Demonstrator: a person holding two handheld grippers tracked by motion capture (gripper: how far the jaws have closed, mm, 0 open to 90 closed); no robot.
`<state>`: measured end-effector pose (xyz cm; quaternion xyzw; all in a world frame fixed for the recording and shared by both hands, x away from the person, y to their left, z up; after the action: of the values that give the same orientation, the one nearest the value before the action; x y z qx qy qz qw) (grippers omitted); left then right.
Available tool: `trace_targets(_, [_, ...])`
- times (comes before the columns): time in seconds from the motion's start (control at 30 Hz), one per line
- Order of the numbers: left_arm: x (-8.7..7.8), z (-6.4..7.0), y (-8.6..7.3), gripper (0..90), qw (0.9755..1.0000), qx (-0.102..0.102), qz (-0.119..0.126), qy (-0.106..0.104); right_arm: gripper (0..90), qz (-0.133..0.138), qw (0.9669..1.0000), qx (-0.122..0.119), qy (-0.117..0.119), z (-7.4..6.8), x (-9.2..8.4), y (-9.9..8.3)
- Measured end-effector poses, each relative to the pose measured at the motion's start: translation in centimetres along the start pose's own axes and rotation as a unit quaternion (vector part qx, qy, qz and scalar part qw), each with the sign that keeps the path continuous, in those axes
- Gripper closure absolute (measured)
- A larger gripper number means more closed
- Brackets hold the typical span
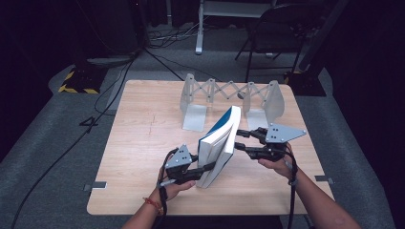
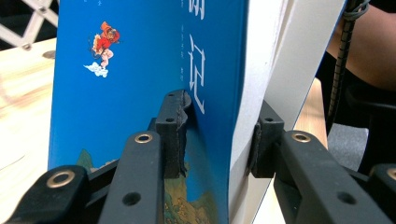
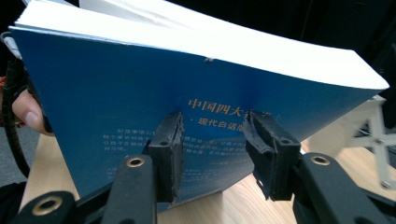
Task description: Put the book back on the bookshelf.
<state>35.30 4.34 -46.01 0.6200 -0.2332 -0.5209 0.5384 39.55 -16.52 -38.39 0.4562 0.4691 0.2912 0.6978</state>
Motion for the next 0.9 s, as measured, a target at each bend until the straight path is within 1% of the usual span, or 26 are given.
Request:
trace_targets(0.1, [1.2,-0.1,0.5,63.8,0.9999,-0.004,0.005,-0.01,56.8,0.003,1.0,-0.003,-0.004,0.2,-0.8,-0.1])
trace_targets(0.13, [1.5,-0.1,0.6,63.6,0.9999,-0.005,0.008,-0.012,57.3,0.001,0.9999,-0.01,-0.012,0.2,-1.1,-0.1])
trace_targets(0.2, [1.9,-0.2,0.8,63.3,0.9999,-0.004,0.007,-0.011,56.6,0.002,0.9998,-0.012,-0.014,0.2,-1.4,-0.1])
trace_targets(0.27, [2.0,-0.3,0.8,62.6,0.9999,-0.003,0.009,-0.01,54.8,-0.001,0.9997,-0.014,-0.02,0.1,-1.5,-0.2])
trace_targets(0.3, [1.9,-0.2,0.8,61.6,0.9999,0.0,0.007,-0.008,54.1,0.0,0.9997,-0.012,-0.019,0.1,-1.6,-0.3])
trace_targets(0.37, [1.6,-0.1,0.8,57.3,1.0,0.001,0.003,-0.009,53.0,-0.002,0.9996,-0.016,-0.023,-0.3,-1.5,-0.3])
trace_targets(0.43, [1.1,0.1,0.7,54.7,0.9999,0.012,-0.01,0.004,51.6,-0.001,0.9996,-0.015,-0.023,-0.6,-1.4,-0.3])
trace_targets(0.5, [0.7,0.2,0.4,49.3,0.9996,0.016,-0.022,0.006,50.5,-0.004,0.9996,-0.019,-0.019,-1.0,-0.9,-0.2])
trace_targets(0.53, [0.4,0.4,0.3,46.8,0.9993,0.021,-0.03,0.012,50.0,-0.006,0.9996,-0.021,-0.018,-1.2,-0.8,-0.1])
trace_targets(0.57, [0.1,0.5,0.2,44.7,0.999,0.024,-0.035,0.014,49.7,-0.011,0.9994,-0.025,-0.018,-1.5,-0.5,-0.1])
trace_targets(0.6, [-0.2,0.6,0.1,44.4,0.9988,0.028,-0.038,0.014,49.3,-0.013,0.9993,-0.03,-0.018,-1.7,-0.3,0.0])
trace_targets(0.63, [-0.4,0.7,0.0,43.0,0.9984,0.03,-0.044,0.018,49.3,-0.015,0.9993,-0.032,-0.014,-1.9,-0.1,0.0])
trace_targets(0.67, [-0.6,0.8,-0.2,39.2,0.9978,0.034,-0.052,0.023,49.3,-0.018,0.9993,-0.031,-0.01,-2.2,0.1,0.0])
trace_targets(0.7, [-0.7,1.1,-0.3,37.4,0.9973,0.039,-0.058,0.022,49.3,-0.02,0.9992,-0.034,-0.006,-2.4,0.4,0.0])
trace_targets(0.73, [-0.8,1.4,-0.5,34.7,0.9969,0.04,-0.065,0.019,49.4,-0.022,0.9991,-0.036,-0.004,-2.6,0.6,0.0])
trace_targets(0.77, [-0.8,1.6,-0.6,32.7,0.9965,0.042,-0.07,0.021,49.8,-0.023,0.999,-0.037,-0.005,-2.7,0.7,0.0])
trace_targets(0.83, [-0.6,2.2,-0.7,25.7,0.9952,0.047,-0.08,0.031,49.8,-0.025,0.999,-0.038,0.0,-2.9,1.0,0.1])
trace_targets(0.9, [-0.2,2.8,-0.7,20.8,0.9943,0.049,-0.084,0.044,49.8,-0.03,0.9987,-0.043,0.004,-3.2,1.3,0.0])
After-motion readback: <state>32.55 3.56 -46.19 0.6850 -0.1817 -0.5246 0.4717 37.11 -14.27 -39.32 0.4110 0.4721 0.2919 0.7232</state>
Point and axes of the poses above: each handheld gripper's, and its own axes: x roughly forward along the jaws, y roughly out of its top, z roughly to its right, the point moved 5 cm from there along x, roughly forward along the jaws, and after that the axes turned 6 degrees about -z, right-handed, at the moved point
